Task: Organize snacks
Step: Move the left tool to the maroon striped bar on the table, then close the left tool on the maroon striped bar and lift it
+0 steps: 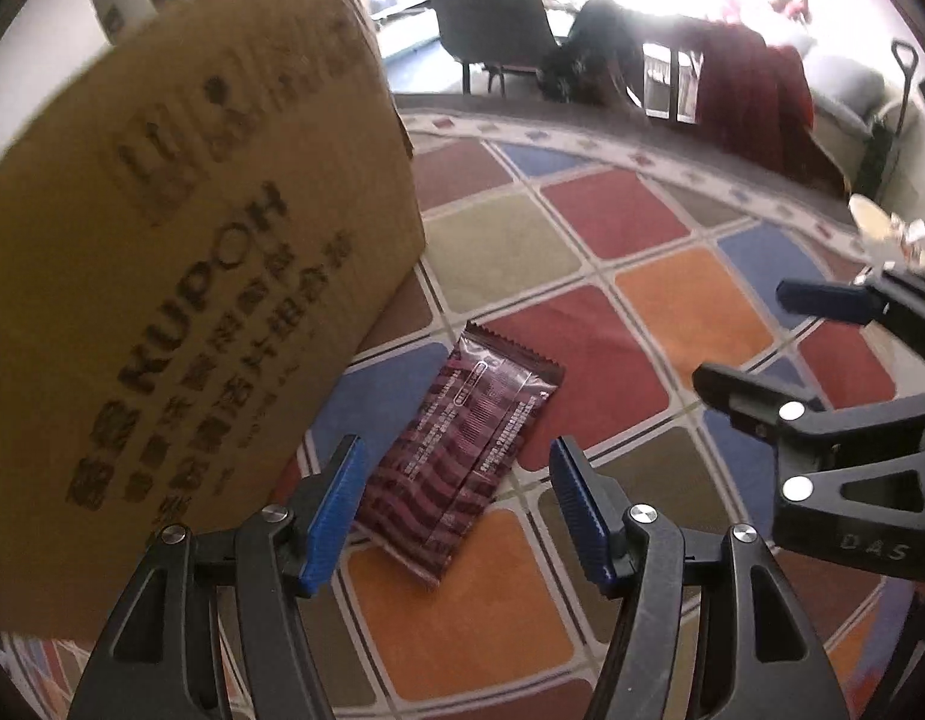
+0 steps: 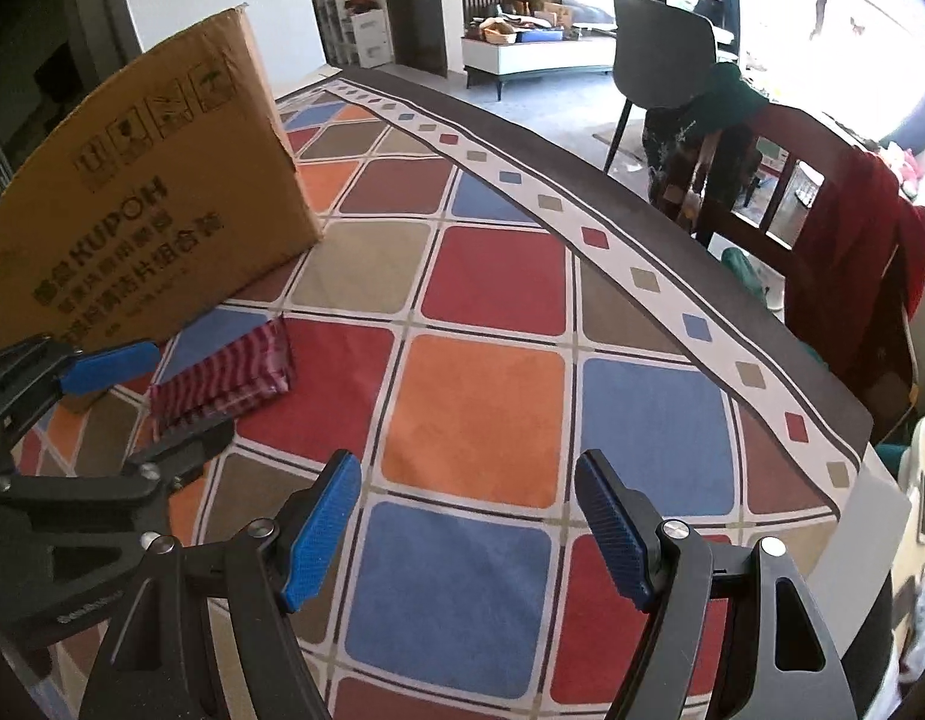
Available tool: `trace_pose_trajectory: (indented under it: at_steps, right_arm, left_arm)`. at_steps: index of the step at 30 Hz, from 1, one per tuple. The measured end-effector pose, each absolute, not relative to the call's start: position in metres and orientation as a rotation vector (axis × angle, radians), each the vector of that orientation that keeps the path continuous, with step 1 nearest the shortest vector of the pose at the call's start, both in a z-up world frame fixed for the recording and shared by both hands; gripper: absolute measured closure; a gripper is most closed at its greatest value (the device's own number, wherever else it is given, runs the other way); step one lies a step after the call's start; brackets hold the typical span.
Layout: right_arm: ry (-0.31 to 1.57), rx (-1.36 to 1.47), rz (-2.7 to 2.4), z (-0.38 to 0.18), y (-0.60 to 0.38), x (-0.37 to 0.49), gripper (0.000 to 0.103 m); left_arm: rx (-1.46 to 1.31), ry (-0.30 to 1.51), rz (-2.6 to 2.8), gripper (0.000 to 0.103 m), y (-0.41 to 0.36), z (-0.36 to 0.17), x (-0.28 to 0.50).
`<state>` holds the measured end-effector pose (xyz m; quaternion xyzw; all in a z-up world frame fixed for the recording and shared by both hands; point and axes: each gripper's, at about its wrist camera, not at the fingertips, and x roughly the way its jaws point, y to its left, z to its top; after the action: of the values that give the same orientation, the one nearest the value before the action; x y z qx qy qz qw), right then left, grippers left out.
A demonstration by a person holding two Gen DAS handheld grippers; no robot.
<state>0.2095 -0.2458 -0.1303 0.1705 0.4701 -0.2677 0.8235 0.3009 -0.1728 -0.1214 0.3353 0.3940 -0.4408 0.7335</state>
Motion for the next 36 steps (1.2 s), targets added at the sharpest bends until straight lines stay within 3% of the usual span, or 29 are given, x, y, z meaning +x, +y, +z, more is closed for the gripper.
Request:
trace_pose_trajectory:
  at_steps: [8,10,18,36]
  right_arm:
    - [1.014,0.362,-0.595,-0.141,-0.252,0.217,0.028]
    - [1.019,0.370,-0.591,-0.143,-0.252,0.218,0.028]
    - [1.010,0.366,-0.574,-0.143,-0.250,0.219,0.028]
    - [0.979,0.300,-0.476,-0.129,-0.251,0.219,0.028]
  left_arm:
    - [0.692,0.877,-0.982,0.040,-0.179,-0.125,0.314]
    - [0.640,0.915,-1.000,0.050,-0.177,-0.126,0.319]
    - [0.560,0.960,-0.961,0.059,-0.171,-0.125,0.316]
    - [0.309,0.942,-0.766,0.064,-0.142,-0.096,0.299]
